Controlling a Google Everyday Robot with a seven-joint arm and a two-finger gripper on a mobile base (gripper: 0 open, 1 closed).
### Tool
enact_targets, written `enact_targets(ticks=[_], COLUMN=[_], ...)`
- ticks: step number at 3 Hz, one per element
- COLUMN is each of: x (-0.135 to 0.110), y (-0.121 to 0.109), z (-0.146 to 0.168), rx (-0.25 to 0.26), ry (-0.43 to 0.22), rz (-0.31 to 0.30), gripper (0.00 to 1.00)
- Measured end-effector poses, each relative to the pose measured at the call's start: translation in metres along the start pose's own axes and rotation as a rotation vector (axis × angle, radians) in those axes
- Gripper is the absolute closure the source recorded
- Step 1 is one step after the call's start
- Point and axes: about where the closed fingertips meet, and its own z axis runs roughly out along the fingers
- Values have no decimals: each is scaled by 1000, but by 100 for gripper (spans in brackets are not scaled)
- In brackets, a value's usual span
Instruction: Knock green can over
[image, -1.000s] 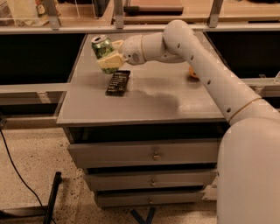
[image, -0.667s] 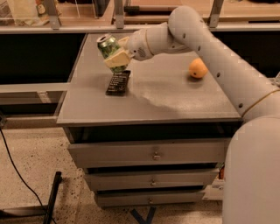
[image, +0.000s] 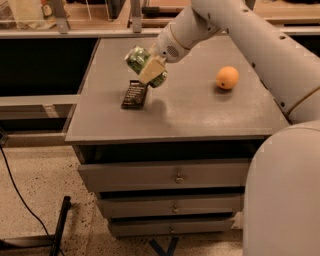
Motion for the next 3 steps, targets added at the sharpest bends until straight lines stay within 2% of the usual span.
enact_targets(ticks=[1,2,3], x=[35,63,88], y=[12,24,34], z=[-14,-32,-37], rx=[-31,-46,-84], ry=[238,429,550], rz=[8,23,48], gripper=[100,100,82])
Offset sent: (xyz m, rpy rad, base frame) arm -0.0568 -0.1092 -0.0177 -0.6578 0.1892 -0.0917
